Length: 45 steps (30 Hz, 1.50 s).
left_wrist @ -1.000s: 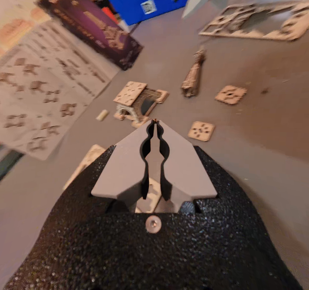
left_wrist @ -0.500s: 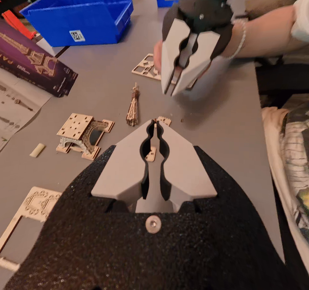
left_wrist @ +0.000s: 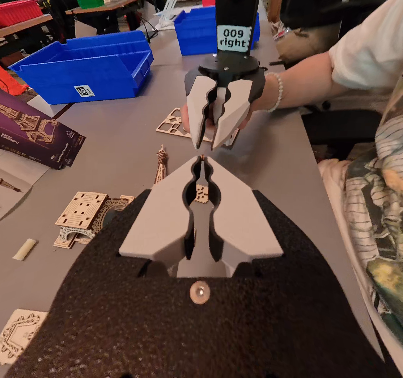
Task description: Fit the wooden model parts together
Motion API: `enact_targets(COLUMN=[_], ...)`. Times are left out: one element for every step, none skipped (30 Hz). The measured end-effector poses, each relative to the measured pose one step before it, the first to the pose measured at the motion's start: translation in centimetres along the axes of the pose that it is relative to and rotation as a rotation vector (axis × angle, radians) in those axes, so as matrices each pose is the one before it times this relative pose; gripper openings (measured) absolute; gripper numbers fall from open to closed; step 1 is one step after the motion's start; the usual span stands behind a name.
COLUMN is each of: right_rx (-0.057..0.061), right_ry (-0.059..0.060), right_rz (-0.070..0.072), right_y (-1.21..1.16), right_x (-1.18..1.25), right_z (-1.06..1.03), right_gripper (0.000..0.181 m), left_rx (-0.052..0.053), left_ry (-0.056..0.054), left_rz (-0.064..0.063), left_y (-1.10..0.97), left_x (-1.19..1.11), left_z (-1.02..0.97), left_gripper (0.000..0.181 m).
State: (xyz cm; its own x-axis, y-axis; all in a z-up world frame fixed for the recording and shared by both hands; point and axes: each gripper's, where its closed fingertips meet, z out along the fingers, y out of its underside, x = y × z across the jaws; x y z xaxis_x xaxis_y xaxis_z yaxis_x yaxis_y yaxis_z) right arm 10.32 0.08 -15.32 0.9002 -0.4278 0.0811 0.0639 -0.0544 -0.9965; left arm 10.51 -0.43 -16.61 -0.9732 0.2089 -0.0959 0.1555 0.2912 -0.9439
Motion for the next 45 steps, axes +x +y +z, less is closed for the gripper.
enact_targets(right_rx=[-0.0128, -0.0213, -0.0076, -0.005, -0.0026, -0.0056, -0.0069, -0.0035, -0.0008, -0.0002, 0.0032, 0.0085, 0.0071, 0.0001, -0.0025, 0.0002, 0.0027, 0.0009, -0.0004, -0.0016, -0.0033, -0.004, -0.0069, -0.0077, 0.0, 0.0023, 0.0019, 0.0012, -0.0004, -0.0017, -0.0001, 0.0034, 0.006, 0.0105, 0.015, 0.0158, 0.0168, 0.0195, 0.0216, 0.0185, 0.0153, 0.0122, 0.006, 0.0015, 0.0048], right_ry=[0.0078, 0.0054, -0.007, -0.0042, 0.0013, -0.0044, -0.009, -0.0007, 0.0031, -0.0042, -0.0082, 0.0016, 0.0008, -0.0053, 0.0006, 0.004, -0.0059, -0.0033, 0.0023, -0.0075, -0.0122, -0.0036, 0.0075, 0.0142, 0.0074, -0.0039, -0.0063, 0.0004, 0.0026, 0.002, 0.0047, 0.012, 0.0174, 0.0151, 0.0066, 0.0007, 0.0013, 0.0024, -0.0016, -0.0088, -0.0053, 0.0047, 0.0028, -0.0063, -0.0039], right_rz=[-0.0265, -0.0232, -0.0162, -0.0057, -0.0021, 0.0001, 0.0018, 0.0009, -0.0021, -0.0011, 0.0023, 0.0048, 0.0022, -0.0029, -0.0038, -0.0053, -0.0047, 0.001, 0.0009, -0.0002, 0.001, 0.0, -0.004, -0.0092, -0.0077, 0.0008, 0.0062, 0.0023, -0.0044, -0.0051, -0.0007, 0.0051, 0.007, 0.0104, 0.0208, 0.0286, 0.0261, 0.0205, 0.0187, 0.0184, 0.0162, 0.0114, 0.0055, 0.0039, 0.0045], right_y=[0.209, 0.349, 0.12, 0.065, 0.049, 0.105, 0.136, 0.101, 0.054, 0.028, -0.048, -0.127, -0.124, -0.007, 0.036, 0.014, -0.02, -0.001, 0.02, 0.03, 0.059, 0.073, 0.106, 0.109, -0.011, -0.036, -0.021, -0.026, -0.015, -0.01, -0.036, -0.068, -0.069, -0.134, -0.193, -0.188, -0.18, -0.22, -0.252, -0.218, -0.207, -0.166, -0.088, -0.021, -0.05], right_x=[0.023, 0.031, -0.151, -0.095, 0.008, -0.047, -0.098, 0.013, 0.069, -0.033, -0.094, 0.034, 0.016, -0.084, -0.013, 0.014, -0.135, -0.042, 0.047, -0.104, -0.194, -0.089, 0.064, 0.189, 0.096, -0.043, -0.055, 0.045, 0.071, 0.052, 0.096, 0.216, 0.331, 0.355, 0.271, 0.208, 0.195, 0.156, 0.064, -0.067, -0.03, 0.107, 0.064, -0.071, -0.05], right_z=[0.058, 0.196, 0.011, 0.028, 0.028, 0.038, 0.042, 0.019, -0.016, -0.023, -0.006, -0.011, 0.011, 0.019, 0.016, 0.024, 0.006, 0.002, -0.003, 0.012, 0.036, 0.057, 0.056, 0.011, -0.007, -0.021, -0.009, -0.013, -0.004, -0.001, 0.004, -0.032, -0.084, -0.137, -0.15, -0.114, -0.102, -0.076, -0.054, -0.038, -0.029, -0.024, -0.016, 0.01, 0.005], right_gripper=[0.009, 0.008, 0.007, 0.009, 0.009, 0.009, 0.009, 0.009, 0.008, 0.006, 0.005, 0.003, 0.002, 0.0, 0.0, 0.0, 0.0, 0.0, 0.001, 0.004, 0.006, 0.008, 0.007, 0.001, 0.001, 0.001, 0.001, 0.0, 0.0, 0.0, 0.0, 0.0, 0.0, 0.0, 0.0, 0.0, 0.0, 0.0, 0.0, 0.0, 0.0, 0.0, 0.0, 0.0, 0.0], left_rx=[-0.0098, -0.0068, -0.0126, -0.0032, 0.0069, 0.0073, 0.0026, 0.0018, 0.0049, 0.0076, 0.008, 0.0081, 0.0048, 0.0002, -0.0029, -0.0014, 0.0005, -0.0005, -0.002, -0.0005, 0.0013, -0.0016, -0.0054, -0.0034, 0.0022, 0.0022, 0.0013, 0.002, 0.0024, 0.0027, 0.0034, 0.0015, -0.0027, -0.0054, -0.0037, 0.0047, 0.018, 0.0252, 0.0213, 0.0114, 0.0043, 0.0026, 0.0053, 0.0117, 0.0155], left_ry=[0.0102, 0.0044, -0.0086, 0.0006, 0.0053, 0.0017, 0.0026, 0.0028, -0.0005, 0.003, 0.0115, 0.0059, 0.0036, 0.0041, -0.0022, -0.0003, 0.0047, 0.0002, -0.0054, 0.0013, 0.0049, -0.0007, 0.0027, 0.002, -0.0029, 0.0031, 0.0019, -0.0042, -0.0052, -0.0053, -0.01, -0.0168, -0.0198, -0.0183, -0.0084, -0.0049, -0.0033, -0.0012, 0.0019, -0.0057, -0.0121, -0.0071, 0.0021, -0.0001, 0.0001], left_rz=[0.0115, 0.0058, 0.0086, 0.0076, 0.0007, -0.0042, -0.0021, 0.0028, 0.0043, 0.0012, -0.0025, -0.0023, -0.0003, 0.0008, 0.0032, 0.002, -0.0005, -0.0004, -0.0001, 0.001, -0.0008, -0.001, 0.0011, 0.0009, 0.0005, -0.0021, -0.0023, -0.0007, -0.0012, -0.0018, 0.0011, 0.004, 0.0029, -0.0028, -0.0072, -0.012, -0.0134, -0.0151, -0.015, -0.0108, -0.0029, 0.0009, -0.0021, -0.0065, -0.0074], left_y=[0.082, 0.056, 0.2, 0.108, -0.038, -0.037, 0.018, 0.034, -0.027, -0.062, -0.086, -0.091, -0.064, -0.004, 0.035, 0.016, -0.023, 0.017, 0.044, 0.018, -0.001, 0.039, 0.114, 0.072, -0.031, -0.036, -0.025, -0.034, -0.047, -0.039, -0.049, -0.031, 0.035, 0.08, 0.067, -0.073, -0.278, -0.419, -0.381, -0.245, -0.133, -0.096, -0.123, -0.221, -0.251], left_x=[0.22, 0.073, -0.112, 0.016, 0.079, -0.005, -0.008, 0.009, -0.031, 0.02, 0.147, 0.082, 0.064, 0.073, -0.025, 0.0, 0.069, 0.007, -0.074, 0.018, 0.065, -0.022, 0.031, 0.025, -0.023, 0.05, 0.032, -0.041, -0.061, -0.055, -0.107, -0.201, -0.262, -0.276, -0.166, -0.106, -0.061, 0.005, 0.051, -0.064, -0.17, -0.1, 0.026, 0.012, 0.014], left_z=[0.205, 0.415, 0.118, 0.046, 0.004, -0.018, -0.054, -0.09, -0.114, -0.099, -0.074, -0.039, -0.016, -0.004, -0.014, -0.005, -0.012, -0.001, 0.001, 0.023, 0.022, 0.042, 0.038, 0.028, 0.01, 0.001, 0.003, -0.006, -0.008, -0.012, -0.02, -0.052, -0.099, -0.102, -0.096, -0.057, -0.02, 0.025, 0.049, 0.07, 0.041, 0.006, -0.017, -0.028, -0.018], left_gripper=[0.001, 0.0, 0.001, 0.001, 0.0, 0.0, 0.0, 0.0, 0.001, 0.0, 0.001, 0.001, 0.001, 0.0, 0.001, 0.001, 0.0, 0.0, 0.0, 0.0, 0.0, 0.0, 0.0, 0.0, 0.0, 0.0, 0.0, 0.0, 0.0, 0.001, 0.001, 0.001, 0.002, 0.005, 0.004, 0.005, 0.006, 0.007, 0.007, 0.008, 0.009, 0.008, 0.008, 0.008, 0.007])
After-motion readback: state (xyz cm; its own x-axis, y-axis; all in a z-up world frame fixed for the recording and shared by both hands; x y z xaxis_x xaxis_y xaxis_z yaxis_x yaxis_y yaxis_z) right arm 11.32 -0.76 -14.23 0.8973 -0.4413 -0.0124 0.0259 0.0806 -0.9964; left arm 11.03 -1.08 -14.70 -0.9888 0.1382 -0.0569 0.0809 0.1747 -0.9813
